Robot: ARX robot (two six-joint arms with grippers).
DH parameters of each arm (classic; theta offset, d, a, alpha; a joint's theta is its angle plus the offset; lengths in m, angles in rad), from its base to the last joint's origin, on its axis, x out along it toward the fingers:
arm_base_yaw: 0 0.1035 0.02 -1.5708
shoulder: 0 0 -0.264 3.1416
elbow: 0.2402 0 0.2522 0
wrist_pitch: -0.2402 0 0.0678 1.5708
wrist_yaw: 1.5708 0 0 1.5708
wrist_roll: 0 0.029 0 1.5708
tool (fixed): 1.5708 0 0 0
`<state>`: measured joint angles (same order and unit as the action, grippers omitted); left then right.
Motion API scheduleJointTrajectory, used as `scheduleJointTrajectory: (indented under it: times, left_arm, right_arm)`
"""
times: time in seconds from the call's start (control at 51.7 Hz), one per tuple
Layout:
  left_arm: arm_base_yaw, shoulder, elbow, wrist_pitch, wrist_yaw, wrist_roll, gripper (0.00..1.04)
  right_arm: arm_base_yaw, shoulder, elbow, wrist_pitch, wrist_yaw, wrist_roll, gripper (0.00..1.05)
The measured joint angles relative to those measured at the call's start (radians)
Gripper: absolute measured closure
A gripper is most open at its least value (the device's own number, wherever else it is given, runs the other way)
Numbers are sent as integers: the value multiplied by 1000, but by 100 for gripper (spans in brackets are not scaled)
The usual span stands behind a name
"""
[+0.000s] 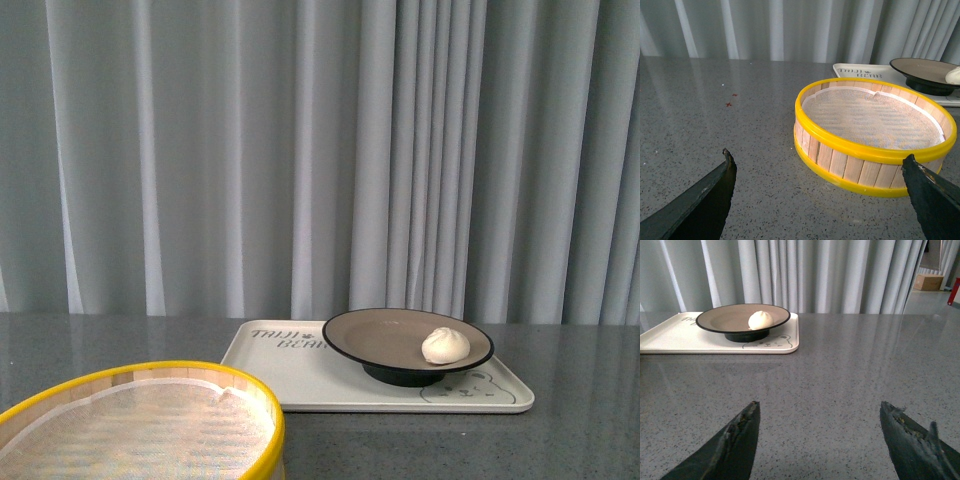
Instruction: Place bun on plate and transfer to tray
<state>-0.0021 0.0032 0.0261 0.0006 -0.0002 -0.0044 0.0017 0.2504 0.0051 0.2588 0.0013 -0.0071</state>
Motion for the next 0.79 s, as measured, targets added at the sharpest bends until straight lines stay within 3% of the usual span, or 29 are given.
scheduleJointTrajectory:
  times: [0.232, 0.329, 0.368, 0.406, 0.755, 0.793]
  left_arm:
    - [0, 0, 0, 0, 0, 0, 7]
    - [0, 0, 0, 0, 0, 0, 7]
    - [0, 0, 0, 0, 0, 0, 7]
    - [0, 0, 0, 0, -1, 0, 7]
    - [0, 0, 0, 0, 0, 0, 7]
    - [0, 0, 0, 0, 0, 0, 7]
  right_arm:
    - [0, -49, 0, -53, 0, 0, 70]
    - [0, -87, 0, -93, 0, 0, 95]
    - [0, -154, 0, -185, 0, 0, 104]
    - [0, -219, 0, -252, -3, -1, 103]
    - [0, -246, 0, -257, -3, -1, 103]
    - [0, -246, 0, -257, -3, -2, 99]
